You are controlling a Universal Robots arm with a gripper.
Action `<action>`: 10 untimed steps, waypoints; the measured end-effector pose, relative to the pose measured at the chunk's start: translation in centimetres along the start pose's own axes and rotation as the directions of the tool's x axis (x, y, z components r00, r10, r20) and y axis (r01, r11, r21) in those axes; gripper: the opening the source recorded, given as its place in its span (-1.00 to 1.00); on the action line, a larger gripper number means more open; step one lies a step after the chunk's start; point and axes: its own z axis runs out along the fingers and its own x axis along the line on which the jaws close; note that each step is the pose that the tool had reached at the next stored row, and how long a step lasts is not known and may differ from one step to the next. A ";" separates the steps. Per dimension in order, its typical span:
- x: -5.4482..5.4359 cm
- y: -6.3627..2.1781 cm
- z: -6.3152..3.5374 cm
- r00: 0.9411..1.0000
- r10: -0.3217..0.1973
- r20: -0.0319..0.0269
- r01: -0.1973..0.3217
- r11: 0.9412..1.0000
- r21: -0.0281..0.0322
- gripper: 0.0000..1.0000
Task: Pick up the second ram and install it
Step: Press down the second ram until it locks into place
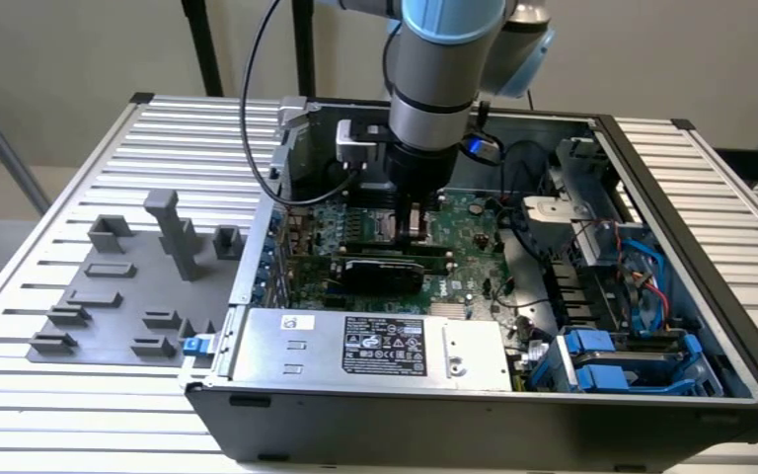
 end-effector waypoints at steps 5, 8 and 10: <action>0.0 0.02 -0.20 1.000 0.000 0.002 0.000 1.000 0.001 -0.79; -0.1 0.07 -1.52 1.000 0.000 0.001 0.000 1.000 0.000 -0.79; -0.1 0.07 -1.76 1.000 0.000 0.001 0.000 1.000 0.000 -0.79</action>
